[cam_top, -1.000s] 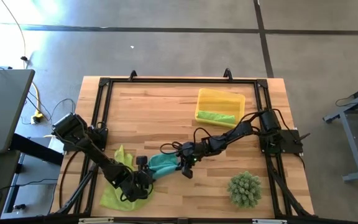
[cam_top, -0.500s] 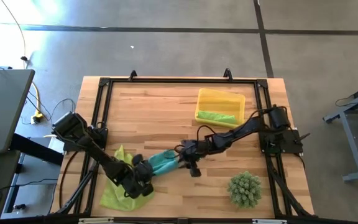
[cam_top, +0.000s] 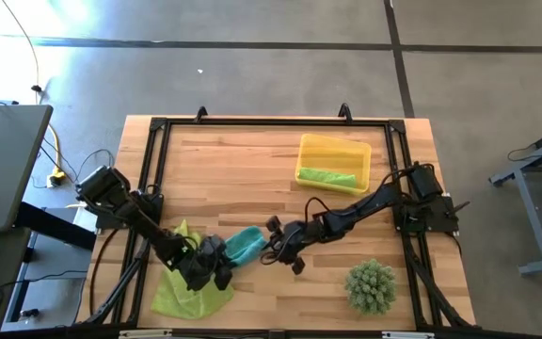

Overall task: Roll microfiber towels into tight, uniform cylinder then place into a basket
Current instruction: Roll the blue microfiber towel

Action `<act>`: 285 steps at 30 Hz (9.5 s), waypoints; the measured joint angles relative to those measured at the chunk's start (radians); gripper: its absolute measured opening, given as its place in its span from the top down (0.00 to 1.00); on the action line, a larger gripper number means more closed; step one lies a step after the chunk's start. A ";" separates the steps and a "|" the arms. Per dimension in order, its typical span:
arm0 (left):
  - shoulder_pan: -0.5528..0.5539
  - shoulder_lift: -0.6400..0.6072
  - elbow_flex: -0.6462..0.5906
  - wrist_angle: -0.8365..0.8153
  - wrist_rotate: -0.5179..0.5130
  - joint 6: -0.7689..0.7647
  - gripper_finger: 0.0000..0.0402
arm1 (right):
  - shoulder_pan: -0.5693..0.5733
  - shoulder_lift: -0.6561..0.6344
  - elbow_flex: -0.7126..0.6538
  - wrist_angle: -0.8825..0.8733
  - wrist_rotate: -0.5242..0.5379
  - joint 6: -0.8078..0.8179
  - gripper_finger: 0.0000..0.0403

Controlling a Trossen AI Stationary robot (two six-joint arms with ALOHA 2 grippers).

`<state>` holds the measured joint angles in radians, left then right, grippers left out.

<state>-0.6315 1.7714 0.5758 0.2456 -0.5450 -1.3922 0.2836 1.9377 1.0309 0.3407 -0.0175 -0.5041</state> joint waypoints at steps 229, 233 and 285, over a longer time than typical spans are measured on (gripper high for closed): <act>0.193 0.029 0.082 -0.009 0.176 0.419 0.98 | -0.035 -0.155 -0.002 -0.351 -0.011 0.289 0.77; 0.214 0.030 0.080 0.023 0.229 0.405 0.98 | 0.050 -0.167 -0.001 -0.320 0.102 0.159 0.78; 0.232 -0.010 0.079 0.007 0.258 0.409 0.87 | 0.102 -0.077 0.002 -0.357 0.257 0.414 0.51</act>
<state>-0.3992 1.7611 0.6548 0.2529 -0.2870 -0.9833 0.3860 1.8604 1.0332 -0.0167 0.2397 -0.0900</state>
